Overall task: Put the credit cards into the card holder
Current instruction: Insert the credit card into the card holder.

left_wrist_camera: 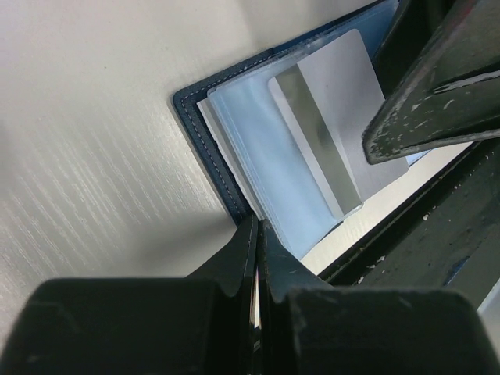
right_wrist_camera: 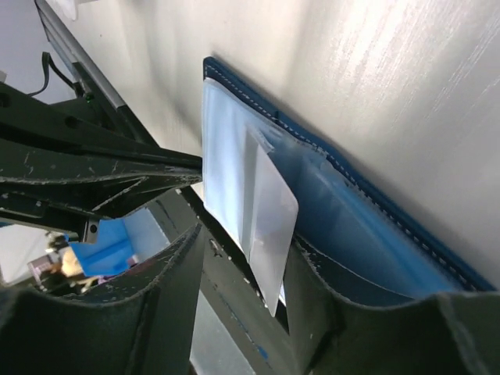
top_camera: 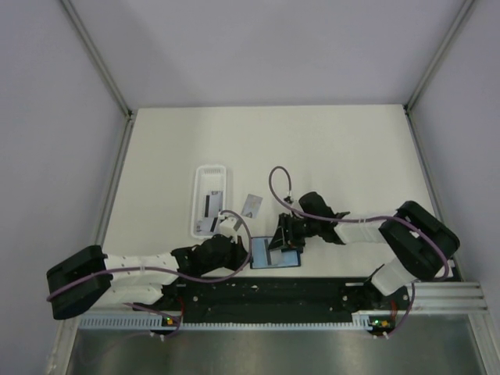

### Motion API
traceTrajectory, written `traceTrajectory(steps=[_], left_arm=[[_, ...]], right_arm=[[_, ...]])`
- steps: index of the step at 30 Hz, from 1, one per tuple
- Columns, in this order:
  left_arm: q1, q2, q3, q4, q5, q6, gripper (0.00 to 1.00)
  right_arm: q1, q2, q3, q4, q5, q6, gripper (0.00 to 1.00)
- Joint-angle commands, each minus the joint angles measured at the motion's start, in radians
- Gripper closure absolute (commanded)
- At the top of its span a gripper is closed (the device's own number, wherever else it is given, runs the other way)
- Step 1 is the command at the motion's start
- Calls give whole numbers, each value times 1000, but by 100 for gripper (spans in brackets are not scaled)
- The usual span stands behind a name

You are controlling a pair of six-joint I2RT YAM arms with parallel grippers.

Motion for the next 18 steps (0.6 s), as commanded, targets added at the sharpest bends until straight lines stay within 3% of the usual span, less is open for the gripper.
traceTrajectory(steps=[1,6,11,18], left_arm=[[-1,-17,-29,-77,-35,13,100],[0,-31,-34,-83,-38,12,100],[0,-31,-32,-84,-37,13,100],[0,-27,-31,-80,-34,13,100]], right_arm=[[7,-92,58,-198,109,-86,52],[17,-143,117,-382,208,-134,48],[24,-150,123,-424,238,-142,49],[52,-112,124,-400,251,-126,66]])
